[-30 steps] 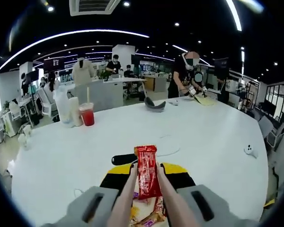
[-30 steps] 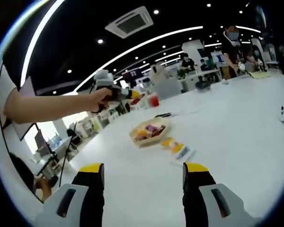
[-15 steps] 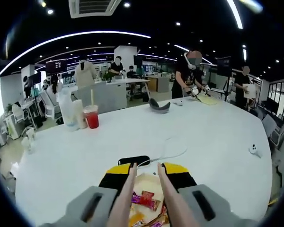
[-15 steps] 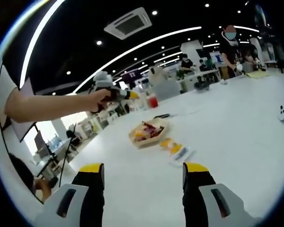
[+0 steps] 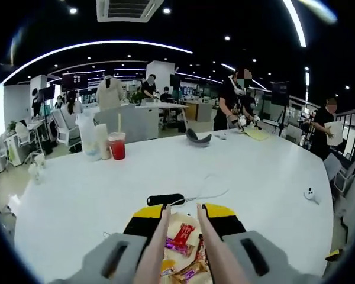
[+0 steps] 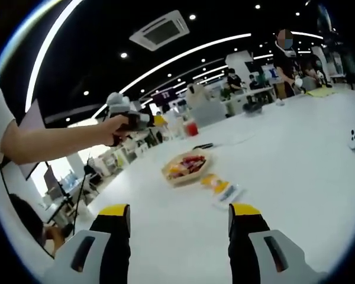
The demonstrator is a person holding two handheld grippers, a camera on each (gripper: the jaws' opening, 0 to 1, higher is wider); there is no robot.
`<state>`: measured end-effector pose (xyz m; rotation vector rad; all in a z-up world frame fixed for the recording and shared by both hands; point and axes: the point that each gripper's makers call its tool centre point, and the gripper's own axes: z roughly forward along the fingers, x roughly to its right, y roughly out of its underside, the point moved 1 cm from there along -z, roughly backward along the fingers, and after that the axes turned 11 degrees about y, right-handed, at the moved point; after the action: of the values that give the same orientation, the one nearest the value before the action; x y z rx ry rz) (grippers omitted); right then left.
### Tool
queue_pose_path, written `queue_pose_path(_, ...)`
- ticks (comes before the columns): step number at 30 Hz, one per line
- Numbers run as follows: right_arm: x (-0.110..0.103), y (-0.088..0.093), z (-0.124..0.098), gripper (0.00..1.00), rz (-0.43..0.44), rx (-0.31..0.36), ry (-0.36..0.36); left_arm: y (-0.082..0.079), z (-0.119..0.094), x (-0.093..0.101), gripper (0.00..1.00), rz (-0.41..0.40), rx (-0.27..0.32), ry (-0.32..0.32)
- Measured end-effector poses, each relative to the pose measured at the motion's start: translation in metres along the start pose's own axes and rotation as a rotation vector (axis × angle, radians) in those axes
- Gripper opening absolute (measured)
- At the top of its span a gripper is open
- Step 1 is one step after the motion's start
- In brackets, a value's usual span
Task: Place the target food into the container with the food tongs after gripping and lifting it, then release it inside without dropping or visibly crushing the food.
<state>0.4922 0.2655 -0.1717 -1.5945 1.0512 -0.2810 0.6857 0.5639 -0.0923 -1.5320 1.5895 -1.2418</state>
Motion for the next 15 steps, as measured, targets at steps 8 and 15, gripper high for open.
queue_pose_path(8, -0.003, 0.001, 0.009, 0.68, 0.006, -0.009, -0.010, 0.012, -0.011, 0.016, 0.23, -0.019, 0.024, 0.043)
queue_pose_path(15, -0.005, 0.002, 0.015, 0.68, 0.001, -0.020, -0.020, 0.026, -0.021, 0.030, 0.23, 0.000, 0.010, 0.095)
